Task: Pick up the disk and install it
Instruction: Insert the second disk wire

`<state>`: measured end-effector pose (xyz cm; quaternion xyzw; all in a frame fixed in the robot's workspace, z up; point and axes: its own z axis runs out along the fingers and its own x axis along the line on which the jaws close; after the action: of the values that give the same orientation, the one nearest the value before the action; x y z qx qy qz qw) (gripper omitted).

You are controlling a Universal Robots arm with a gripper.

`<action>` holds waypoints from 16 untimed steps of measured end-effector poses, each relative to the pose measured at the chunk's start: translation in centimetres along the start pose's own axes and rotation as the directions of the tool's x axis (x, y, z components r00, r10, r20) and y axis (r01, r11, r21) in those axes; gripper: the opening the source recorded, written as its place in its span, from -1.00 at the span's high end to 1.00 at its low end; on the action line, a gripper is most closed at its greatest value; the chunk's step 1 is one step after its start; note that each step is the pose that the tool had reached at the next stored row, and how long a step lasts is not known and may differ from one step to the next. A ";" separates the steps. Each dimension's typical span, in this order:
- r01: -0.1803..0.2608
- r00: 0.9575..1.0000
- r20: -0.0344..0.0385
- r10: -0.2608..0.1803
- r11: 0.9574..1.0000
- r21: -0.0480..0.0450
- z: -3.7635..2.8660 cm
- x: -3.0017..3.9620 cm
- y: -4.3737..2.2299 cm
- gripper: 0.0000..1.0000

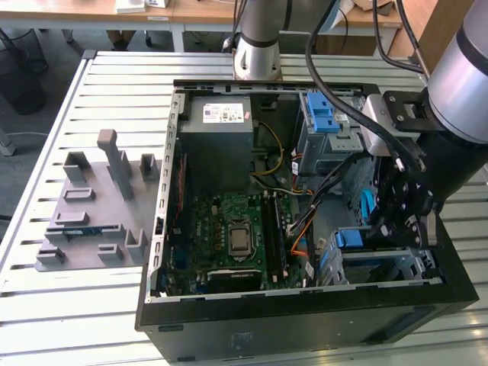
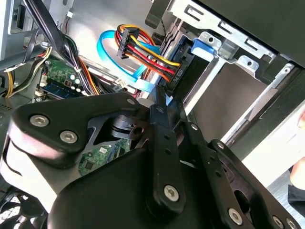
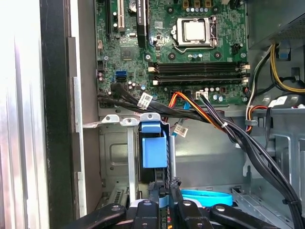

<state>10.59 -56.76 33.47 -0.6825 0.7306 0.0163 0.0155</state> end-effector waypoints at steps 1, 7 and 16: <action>0.000 1.000 0.000 0.000 1.000 0.000 -0.06 0.00 0.00 0.53; 0.000 1.000 0.000 0.000 1.000 0.000 -0.50 -0.02 0.00 0.53; 0.000 1.000 0.000 0.000 1.000 0.000 -1.03 -0.05 -0.10 0.68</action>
<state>10.70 -56.76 34.50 -0.6824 0.7306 0.0164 0.0154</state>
